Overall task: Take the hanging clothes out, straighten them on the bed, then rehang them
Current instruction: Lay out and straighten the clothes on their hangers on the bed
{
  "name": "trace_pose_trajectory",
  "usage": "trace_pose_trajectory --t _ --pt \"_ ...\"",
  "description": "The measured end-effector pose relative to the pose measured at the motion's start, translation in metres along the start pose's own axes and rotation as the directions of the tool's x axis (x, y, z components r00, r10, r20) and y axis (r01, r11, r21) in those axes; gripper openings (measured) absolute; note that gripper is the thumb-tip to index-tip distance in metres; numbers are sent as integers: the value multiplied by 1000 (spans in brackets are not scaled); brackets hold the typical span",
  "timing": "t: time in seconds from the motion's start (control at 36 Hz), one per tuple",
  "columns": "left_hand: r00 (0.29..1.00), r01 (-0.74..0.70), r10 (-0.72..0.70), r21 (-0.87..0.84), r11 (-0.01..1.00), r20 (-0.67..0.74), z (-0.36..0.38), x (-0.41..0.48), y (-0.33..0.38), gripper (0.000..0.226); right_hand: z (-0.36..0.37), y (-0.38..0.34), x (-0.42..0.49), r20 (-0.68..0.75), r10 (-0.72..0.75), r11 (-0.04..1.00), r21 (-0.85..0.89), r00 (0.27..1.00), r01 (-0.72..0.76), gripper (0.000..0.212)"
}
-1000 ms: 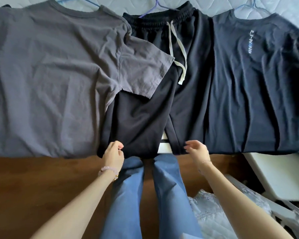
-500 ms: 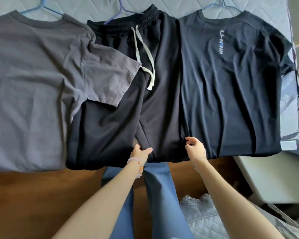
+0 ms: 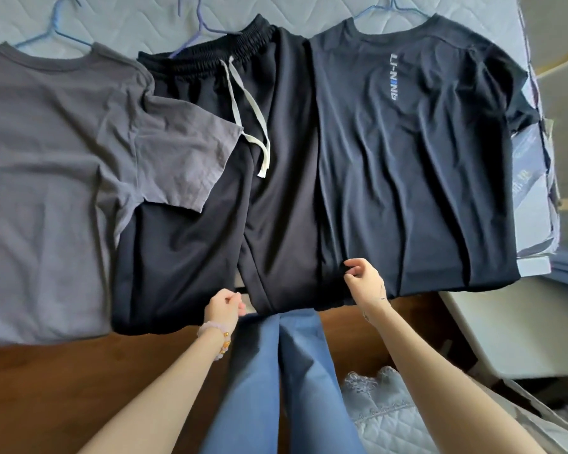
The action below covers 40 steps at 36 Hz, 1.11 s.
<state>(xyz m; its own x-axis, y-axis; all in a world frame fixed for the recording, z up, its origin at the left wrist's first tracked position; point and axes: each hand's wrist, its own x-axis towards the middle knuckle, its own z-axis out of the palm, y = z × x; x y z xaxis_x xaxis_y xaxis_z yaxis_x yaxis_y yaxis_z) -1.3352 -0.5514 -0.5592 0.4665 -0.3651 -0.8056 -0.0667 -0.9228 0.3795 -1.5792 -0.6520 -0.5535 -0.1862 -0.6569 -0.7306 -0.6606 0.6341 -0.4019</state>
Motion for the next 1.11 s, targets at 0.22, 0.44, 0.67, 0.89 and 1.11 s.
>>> trace_pose_trajectory --t 0.22,0.44,0.67,0.89,1.11 --pt "958 -242 214 140 960 188 39 -21 50 25 -50 9 -1 -78 88 993 83 993 -81 39" --pt "904 -329 221 264 907 367 85 -35 89 38 -126 42 18 -196 130 987 119 972 -108 45" --pt "942 -237 114 387 891 316 121 -34 111 59 -183 76 61 -190 135 991 8 972 -136 69" --pt "995 -100 92 468 878 40 169 -52 123 64 -221 106 106 -255 188 978 -38 949 -204 66" --pt "993 77 -3 634 770 -117 177 -58 131 20 -250 122 140 -139 203 979 57 969 -197 31"
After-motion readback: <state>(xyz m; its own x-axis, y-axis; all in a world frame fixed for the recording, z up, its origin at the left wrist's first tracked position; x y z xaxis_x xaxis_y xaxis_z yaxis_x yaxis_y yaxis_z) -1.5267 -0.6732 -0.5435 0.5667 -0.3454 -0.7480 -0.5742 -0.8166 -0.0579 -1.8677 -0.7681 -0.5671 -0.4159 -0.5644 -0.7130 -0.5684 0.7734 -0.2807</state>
